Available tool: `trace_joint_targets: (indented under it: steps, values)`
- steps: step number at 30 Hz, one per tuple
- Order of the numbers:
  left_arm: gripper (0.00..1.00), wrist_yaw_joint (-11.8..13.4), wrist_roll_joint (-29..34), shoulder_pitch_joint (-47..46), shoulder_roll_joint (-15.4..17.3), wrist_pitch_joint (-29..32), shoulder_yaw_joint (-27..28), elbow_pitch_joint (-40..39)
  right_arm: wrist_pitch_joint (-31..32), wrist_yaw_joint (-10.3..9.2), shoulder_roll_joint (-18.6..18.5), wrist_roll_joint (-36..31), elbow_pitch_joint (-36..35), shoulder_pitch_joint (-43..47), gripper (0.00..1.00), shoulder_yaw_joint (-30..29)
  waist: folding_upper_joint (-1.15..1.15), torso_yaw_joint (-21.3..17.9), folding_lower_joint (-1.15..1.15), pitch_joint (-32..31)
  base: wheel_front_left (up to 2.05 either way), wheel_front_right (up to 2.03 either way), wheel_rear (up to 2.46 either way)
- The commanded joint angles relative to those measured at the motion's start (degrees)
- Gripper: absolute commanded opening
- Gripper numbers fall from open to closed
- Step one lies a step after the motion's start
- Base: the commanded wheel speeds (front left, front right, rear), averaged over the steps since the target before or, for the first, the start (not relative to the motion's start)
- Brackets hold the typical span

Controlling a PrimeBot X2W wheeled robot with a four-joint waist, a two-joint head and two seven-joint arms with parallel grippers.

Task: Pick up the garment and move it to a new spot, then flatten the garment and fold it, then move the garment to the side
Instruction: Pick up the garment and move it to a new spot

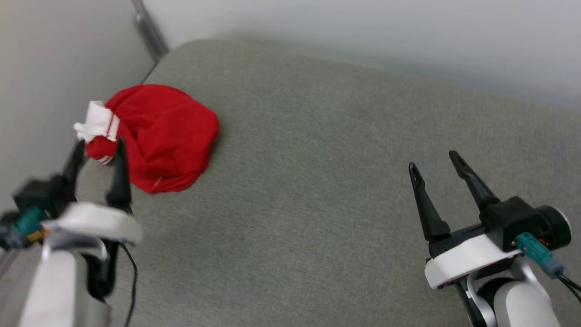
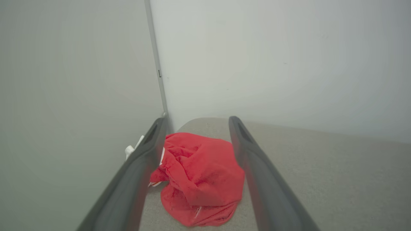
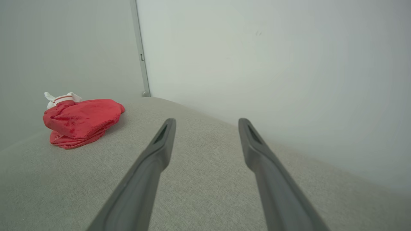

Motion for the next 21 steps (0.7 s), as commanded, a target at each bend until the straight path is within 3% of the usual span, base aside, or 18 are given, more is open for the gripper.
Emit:
trace_joint_targets:
  steps: [1, 4, 5, 14, 21]
  values:
    - [1.00, -0.1, -1.6, -3.8, 1.7, 1.7, 0.2, 0.7, 0.2, -0.02, -0.5, -0.5, -0.6, -1.5, 1.00, 0.0, 0.00, -2.8, 0.00, 3.9, 0.00, 0.00, 0.00]
    - [1.00, -0.1, -4.1, -9.5, 5.9, 7.1, 1.0, 2.7, 0.5, -0.01, -0.7, -0.8, -1.1, -2.8, 1.00, 0.0, 0.00, -4.7, 0.00, 7.0, 0.00, 0.00, 0.00]
    - [1.00, -0.2, -6.4, -13.0, 8.0, 12.6, 1.3, 4.6, 0.4, -0.02, -0.7, -0.9, -1.2, -3.7, 1.00, 0.1, 0.00, -6.0, 0.00, 9.0, 0.00, 0.00, 0.00]
    - [1.00, -0.1, -15.0, -23.2, 21.1, 37.5, -2.2, 14.3, -1.6, -0.02, -0.1, -0.9, 0.2, -7.7, 1.00, 1.2, 0.00, -11.4, 0.00, 16.9, 0.00, 0.00, 0.00]
    - [1.00, -0.1, -20.6, -24.9, 27.1, 48.2, -4.5, 21.9, -3.8, -0.02, 0.3, -0.3, 2.5, -10.1, 1.00, 1.9, 0.00, -14.5, 0.00, 20.4, 0.00, 0.00, 0.00]
